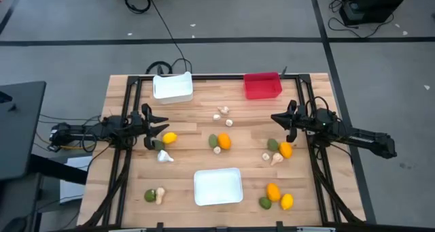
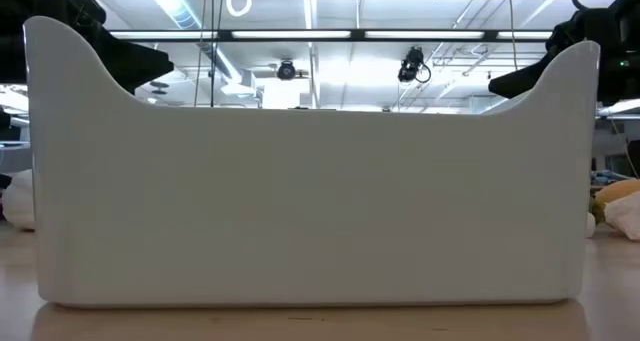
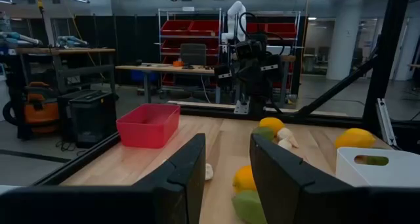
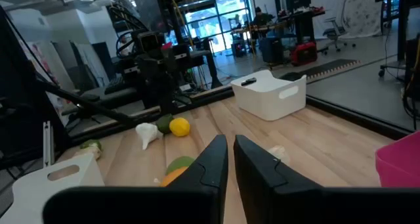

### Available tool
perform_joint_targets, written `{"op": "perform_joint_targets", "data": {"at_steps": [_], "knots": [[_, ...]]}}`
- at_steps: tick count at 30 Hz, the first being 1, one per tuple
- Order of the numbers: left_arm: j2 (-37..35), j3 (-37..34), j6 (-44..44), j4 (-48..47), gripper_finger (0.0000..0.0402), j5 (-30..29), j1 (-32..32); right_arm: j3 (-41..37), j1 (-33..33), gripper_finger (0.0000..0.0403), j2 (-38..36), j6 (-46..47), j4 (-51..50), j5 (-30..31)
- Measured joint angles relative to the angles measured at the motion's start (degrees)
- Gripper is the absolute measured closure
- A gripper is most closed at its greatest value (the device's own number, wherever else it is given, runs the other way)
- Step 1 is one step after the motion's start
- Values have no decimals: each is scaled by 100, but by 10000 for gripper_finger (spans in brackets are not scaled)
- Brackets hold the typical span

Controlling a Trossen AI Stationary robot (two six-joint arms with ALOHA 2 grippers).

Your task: Sort produce into baskets

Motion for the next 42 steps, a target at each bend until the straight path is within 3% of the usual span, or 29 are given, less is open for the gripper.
{"op": "perform_joint_targets", "data": {"at_steps": [11,17,21,24,27,35,38,42], "knots": [[0,0,0,2,278,-2,-2,1,0,361,1,-2,-2,0],[0,1,-2,1,278,-1,-1,0,-2,361,0,-1064,33,42],[0,2,0,2,278,-2,-2,1,-2,361,2,-1168,41,109],[0,2,0,151,278,-2,0,0,-2,361,2,-1255,179,492],[0,2,-61,394,278,-2,0,1,-2,361,1,-891,340,643],[0,1,-1199,1089,278,-35,0,0,-2,361,0,646,1286,561],[0,0,-1829,1262,278,-666,3,0,-4,361,0,750,1594,760],[30,0,-3281,1114,278,-2712,15,0,-13,361,6,962,2312,1513]]}}
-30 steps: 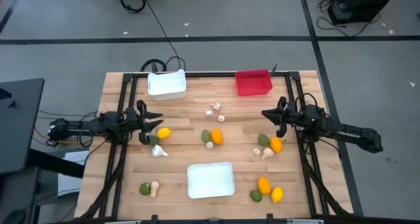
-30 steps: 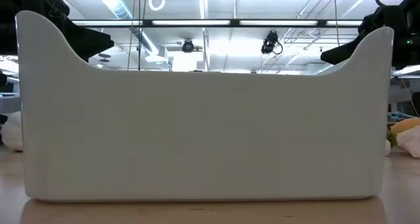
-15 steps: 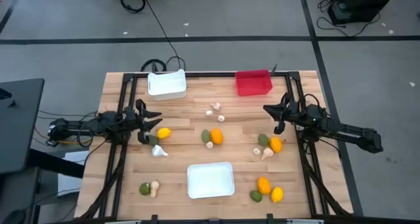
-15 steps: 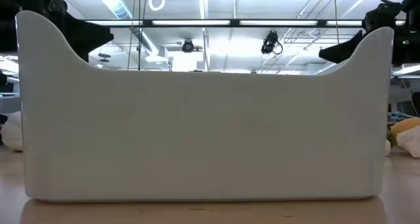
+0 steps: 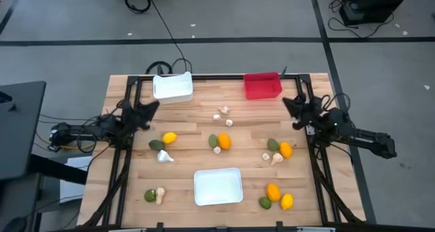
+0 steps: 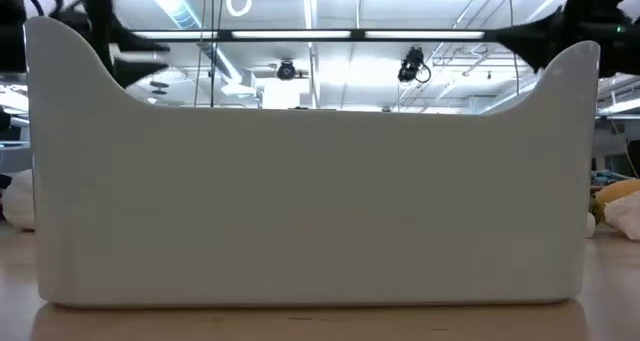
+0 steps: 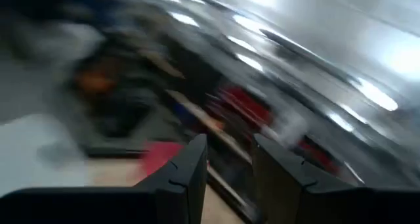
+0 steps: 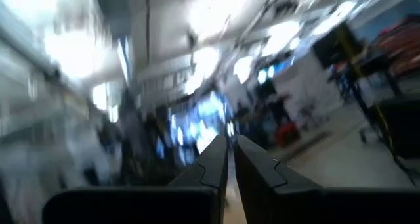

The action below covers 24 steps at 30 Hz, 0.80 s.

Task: Sort produce into baskets
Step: Put the yellow lemon into the top white bin

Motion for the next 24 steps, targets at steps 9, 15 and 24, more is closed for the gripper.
{"op": "perform_joint_targets", "data": {"at_steps": [9,15,24], "knots": [[374,9,-761,906,278,-506,-4,55,0,360,36,963,1354,483],[1378,571,-485,970,278,-92,-4,547,0,331,437,1432,243,219],[2952,1876,284,325,278,856,0,1246,7,257,2188,1286,443,144]]}}
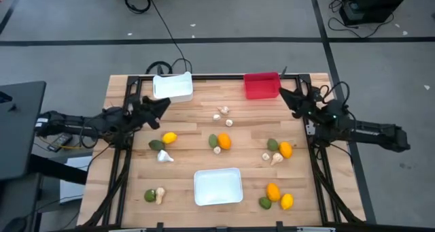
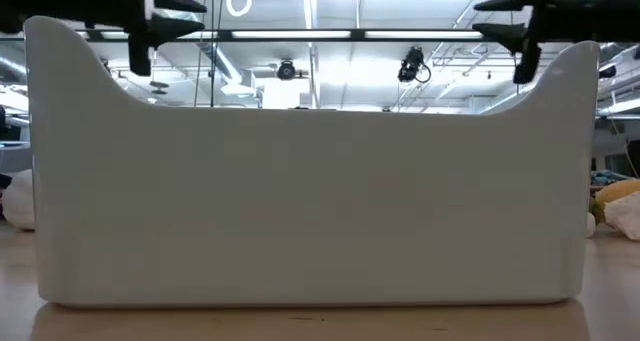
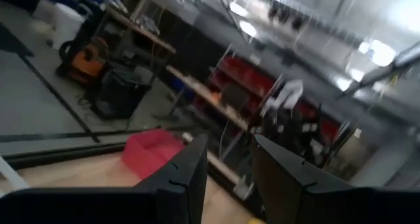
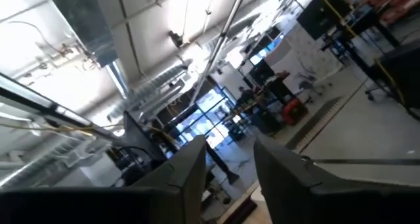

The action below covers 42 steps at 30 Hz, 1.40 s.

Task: Sort produce into baskets
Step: Put the yellow lemon into the top white bin

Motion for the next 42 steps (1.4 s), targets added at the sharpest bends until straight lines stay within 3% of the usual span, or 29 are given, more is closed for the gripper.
{"op": "perform_joint_targets", "data": {"at_steps": [8,13,17,23,28,33,38,42], "knots": [[533,1445,-146,-2512,268,109,475,1106,-7,221,1705,-238,167,9],[637,2122,-134,-3822,244,851,1009,1716,-7,219,2478,-537,163,9],[649,2205,131,-4107,213,1422,1196,2076,-42,220,2852,-442,-41,-40],[921,2186,136,-4579,159,1698,1206,2690,-101,219,3170,-302,-1471,-368],[1497,2185,145,-4572,131,1675,1208,3334,-38,219,3275,-950,-3230,-239],[2103,2183,104,-4627,126,1524,1211,3970,22,219,3321,-1392,-4776,7],[2536,2203,-111,-4578,126,2119,1208,4333,-22,219,3316,-1510,-6078,137],[2644,2351,-289,-4533,127,2216,1211,4616,-268,219,3334,-1527,-7171,377]]}}
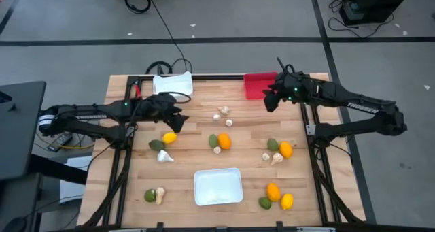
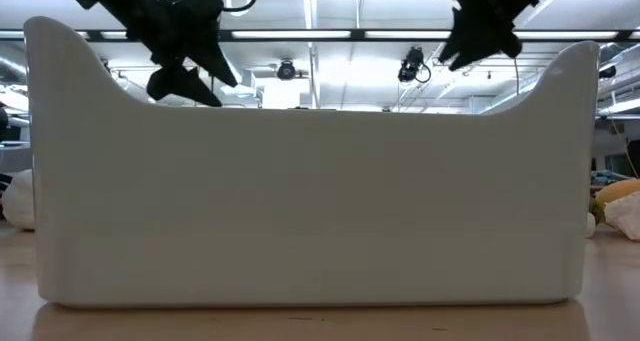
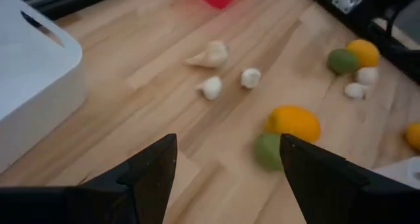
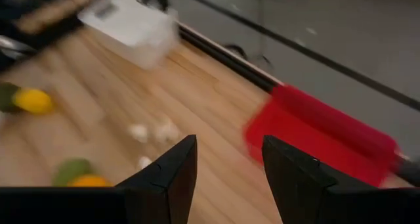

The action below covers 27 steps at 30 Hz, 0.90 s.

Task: Sort produce into baskets
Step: Put the yellow lemon into the top white bin

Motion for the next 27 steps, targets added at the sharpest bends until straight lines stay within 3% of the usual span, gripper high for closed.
{"op": "perform_joint_targets", "data": {"at_steps": [8,17,23,27], "knots": [[409,-4,123,-567,129,-203,15,79,-270,219,1,-287,-488,-410],[1118,-11,-707,-1419,129,1248,11,79,-191,219,96,-278,-592,-729],[1165,-11,-920,-1821,128,1119,13,79,-167,219,94,-298,-353,-735],[1165,-11,-1026,-2267,127,1297,7,78,-167,219,193,-278,-226,-1163]]}}
